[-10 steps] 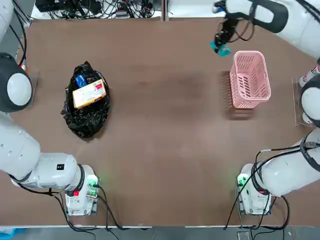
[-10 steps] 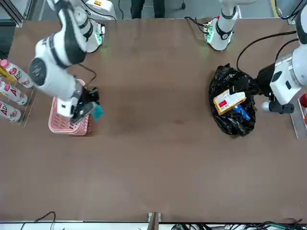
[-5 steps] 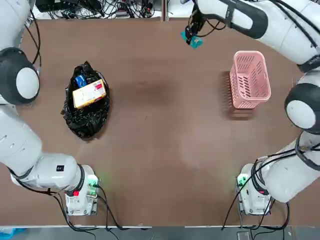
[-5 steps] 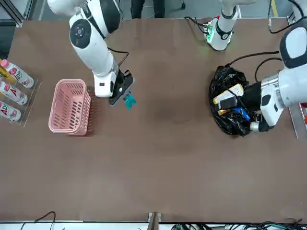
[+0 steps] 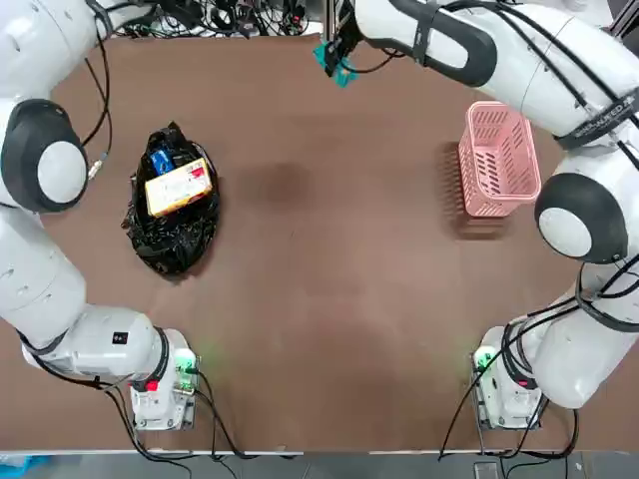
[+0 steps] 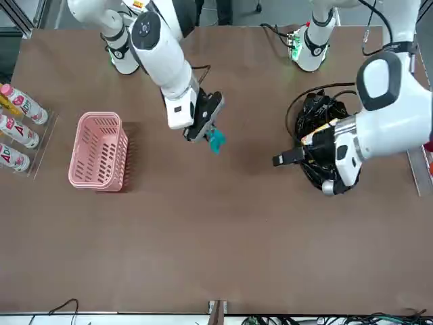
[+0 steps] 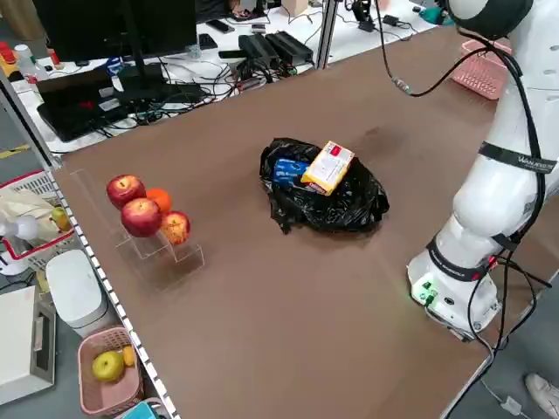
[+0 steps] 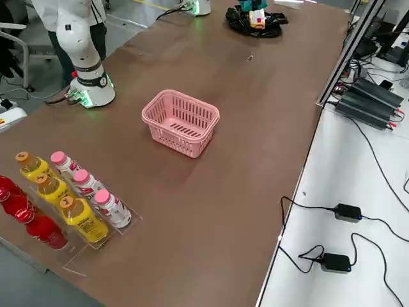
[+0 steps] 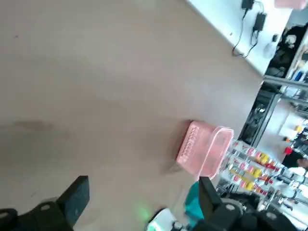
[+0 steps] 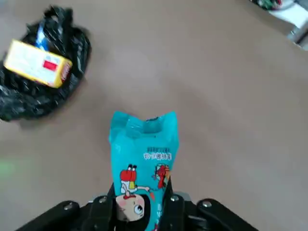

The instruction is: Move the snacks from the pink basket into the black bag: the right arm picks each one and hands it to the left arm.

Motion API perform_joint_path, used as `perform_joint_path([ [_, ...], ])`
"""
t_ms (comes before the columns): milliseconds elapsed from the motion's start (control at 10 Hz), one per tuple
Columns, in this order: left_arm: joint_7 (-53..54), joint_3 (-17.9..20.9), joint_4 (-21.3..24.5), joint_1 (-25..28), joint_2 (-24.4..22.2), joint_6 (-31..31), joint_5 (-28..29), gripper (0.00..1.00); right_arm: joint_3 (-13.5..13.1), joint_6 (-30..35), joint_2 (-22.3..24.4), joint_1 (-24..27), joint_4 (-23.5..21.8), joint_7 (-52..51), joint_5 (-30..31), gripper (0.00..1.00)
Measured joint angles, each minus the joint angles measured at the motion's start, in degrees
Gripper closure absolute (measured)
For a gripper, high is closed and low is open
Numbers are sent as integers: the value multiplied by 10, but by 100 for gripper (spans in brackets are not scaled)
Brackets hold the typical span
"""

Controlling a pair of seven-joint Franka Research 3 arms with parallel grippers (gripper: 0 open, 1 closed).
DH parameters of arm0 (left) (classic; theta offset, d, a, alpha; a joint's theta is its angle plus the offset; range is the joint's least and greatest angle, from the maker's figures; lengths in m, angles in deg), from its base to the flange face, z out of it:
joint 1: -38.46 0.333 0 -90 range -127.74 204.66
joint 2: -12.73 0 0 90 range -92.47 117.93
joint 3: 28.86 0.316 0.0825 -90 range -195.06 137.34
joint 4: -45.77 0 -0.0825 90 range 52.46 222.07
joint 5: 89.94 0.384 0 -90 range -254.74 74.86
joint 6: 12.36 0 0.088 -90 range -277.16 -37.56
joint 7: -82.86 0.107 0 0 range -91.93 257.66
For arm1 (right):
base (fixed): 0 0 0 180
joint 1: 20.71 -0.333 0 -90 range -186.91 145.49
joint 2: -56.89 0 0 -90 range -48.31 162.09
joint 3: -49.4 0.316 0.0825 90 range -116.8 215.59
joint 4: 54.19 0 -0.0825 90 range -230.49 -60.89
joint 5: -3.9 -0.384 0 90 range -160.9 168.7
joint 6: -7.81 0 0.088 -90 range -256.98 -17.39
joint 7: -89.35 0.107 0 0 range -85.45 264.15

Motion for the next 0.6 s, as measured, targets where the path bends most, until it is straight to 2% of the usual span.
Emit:
perform_joint_path([
  [200, -3, -38, 25, 0, 0, -59, -9, 0, 1, -33, -29, -13, 35, 3, -24, 65],
  [400, -3, -52, 34, 1, 0, -61, -9, 0, 5, -59, -56, -24, 72, 11, -32, 66],
  [600, 7, -55, 34, 8, -3, -33, -9, 2, 11, -79, -65, -33, 84, 27, -33, 66],
])
